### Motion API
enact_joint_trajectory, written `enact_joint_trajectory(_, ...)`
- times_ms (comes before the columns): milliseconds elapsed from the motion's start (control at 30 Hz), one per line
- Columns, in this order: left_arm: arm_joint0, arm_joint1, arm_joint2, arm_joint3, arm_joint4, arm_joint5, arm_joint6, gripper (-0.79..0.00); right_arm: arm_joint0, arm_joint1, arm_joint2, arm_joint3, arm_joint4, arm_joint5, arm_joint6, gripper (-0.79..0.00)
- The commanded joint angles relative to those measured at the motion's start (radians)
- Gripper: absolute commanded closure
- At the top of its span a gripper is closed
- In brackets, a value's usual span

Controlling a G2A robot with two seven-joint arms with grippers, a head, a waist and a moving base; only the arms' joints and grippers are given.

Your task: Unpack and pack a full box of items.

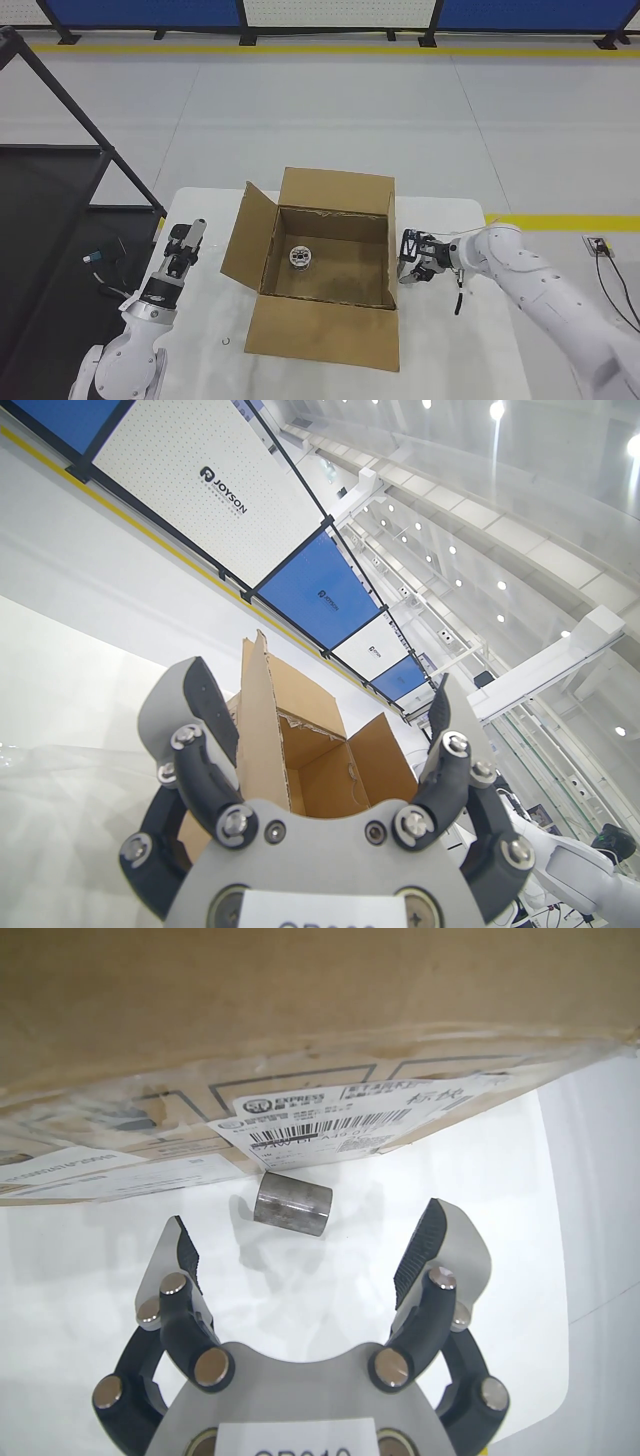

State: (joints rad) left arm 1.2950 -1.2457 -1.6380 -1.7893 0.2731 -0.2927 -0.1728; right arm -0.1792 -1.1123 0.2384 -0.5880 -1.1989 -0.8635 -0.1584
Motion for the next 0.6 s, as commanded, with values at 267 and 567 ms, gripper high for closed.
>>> enact_joint_trajectory(267,0.0,0.0,0.0,0.0,0.0,0.0,0.0,-0.785,-0.059,0.0,0.038,-0.04,0.02,0.065,0.084,-0.785)
enact_joint_trajectory(567,0.0,0.0,0.0,0.0,0.0,0.0,0.0,-0.785,-0.088,0.013,0.09,-0.053,0.035,0.09,0.088,-0.785)
